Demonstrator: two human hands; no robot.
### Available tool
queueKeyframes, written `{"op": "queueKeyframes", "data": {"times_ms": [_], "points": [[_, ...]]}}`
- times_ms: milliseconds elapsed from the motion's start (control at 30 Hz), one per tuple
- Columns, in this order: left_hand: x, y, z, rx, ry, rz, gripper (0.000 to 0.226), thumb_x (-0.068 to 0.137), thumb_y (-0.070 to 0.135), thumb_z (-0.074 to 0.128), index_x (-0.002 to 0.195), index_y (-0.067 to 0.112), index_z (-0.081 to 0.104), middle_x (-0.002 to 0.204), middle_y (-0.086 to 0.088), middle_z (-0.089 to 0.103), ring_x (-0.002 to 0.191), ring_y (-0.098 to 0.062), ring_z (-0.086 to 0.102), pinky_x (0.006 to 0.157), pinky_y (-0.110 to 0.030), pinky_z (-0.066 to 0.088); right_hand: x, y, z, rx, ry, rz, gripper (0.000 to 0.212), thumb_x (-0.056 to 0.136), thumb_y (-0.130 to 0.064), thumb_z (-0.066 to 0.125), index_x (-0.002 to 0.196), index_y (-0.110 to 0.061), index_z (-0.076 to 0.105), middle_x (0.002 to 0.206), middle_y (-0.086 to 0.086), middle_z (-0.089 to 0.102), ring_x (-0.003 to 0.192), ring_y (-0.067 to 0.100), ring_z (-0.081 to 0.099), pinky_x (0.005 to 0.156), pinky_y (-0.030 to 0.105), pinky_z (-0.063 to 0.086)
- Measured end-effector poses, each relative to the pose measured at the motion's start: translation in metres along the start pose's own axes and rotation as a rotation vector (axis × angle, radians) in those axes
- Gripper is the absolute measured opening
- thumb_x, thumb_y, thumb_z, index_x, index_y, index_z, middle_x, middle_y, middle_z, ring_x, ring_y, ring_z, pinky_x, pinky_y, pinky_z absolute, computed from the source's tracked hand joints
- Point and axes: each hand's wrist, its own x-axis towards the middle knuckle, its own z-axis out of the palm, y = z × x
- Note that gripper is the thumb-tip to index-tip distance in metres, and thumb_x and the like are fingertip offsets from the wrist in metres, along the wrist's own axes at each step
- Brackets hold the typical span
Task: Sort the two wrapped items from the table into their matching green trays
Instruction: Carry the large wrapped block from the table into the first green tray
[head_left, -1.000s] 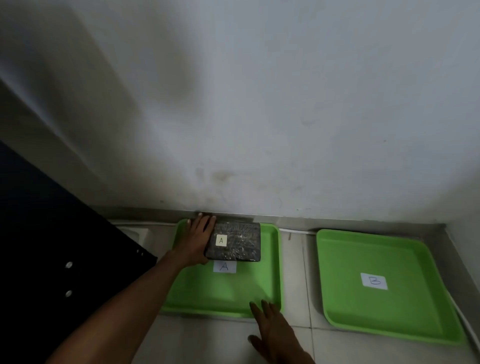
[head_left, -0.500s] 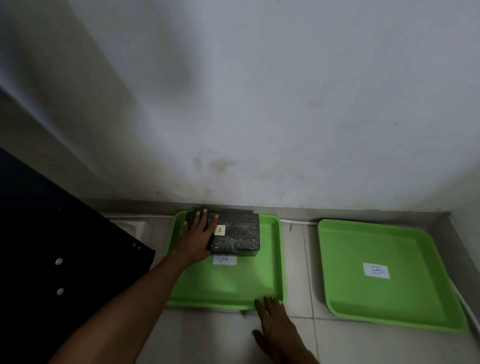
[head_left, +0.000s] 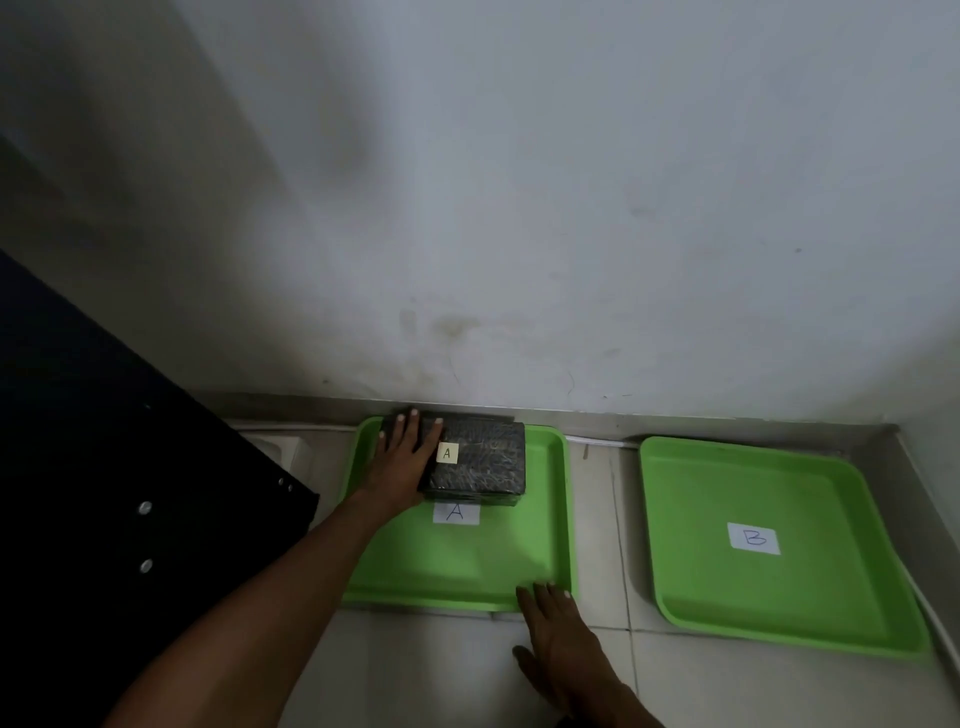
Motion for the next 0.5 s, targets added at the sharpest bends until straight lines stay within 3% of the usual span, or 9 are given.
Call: {"op": "queueKeyframes", "data": {"times_ms": [233, 500], "points": [[-0.041, 0.019, -0.037, 0.019, 0.03, 0.017, 0.099, 0.089, 0.021, 0.067, 0.155, 0.008, -0.006, 0.163, -0.022, -0.012, 0.15, -0.039, -0.011, 0.123, -0.053, 0.006, -0.015, -0.02, -0.054, -0.051, 0.164, -0.014, 0.072, 0.099, -0.037, 0.047, 0.154, -0.011, 0.007, 0.162, 0.021, 0.015, 0.15, 0.036, 0.009, 0.124, 0.044, 0.007], [-0.123, 0.059, -0.087, 0.056, 0.152, 0.102, 0.086, 0.092, 0.015, 0.057, 0.156, 0.01, 0.0, 0.164, -0.02, -0.004, 0.152, -0.035, -0.005, 0.123, -0.053, 0.005, -0.071, -0.063, -0.138, -0.095, 0.369, 0.029, 0.068, 0.1, -0.037, 0.047, 0.153, -0.013, 0.012, 0.161, 0.018, 0.018, 0.149, 0.035, 0.015, 0.124, 0.048, 0.013]]}}
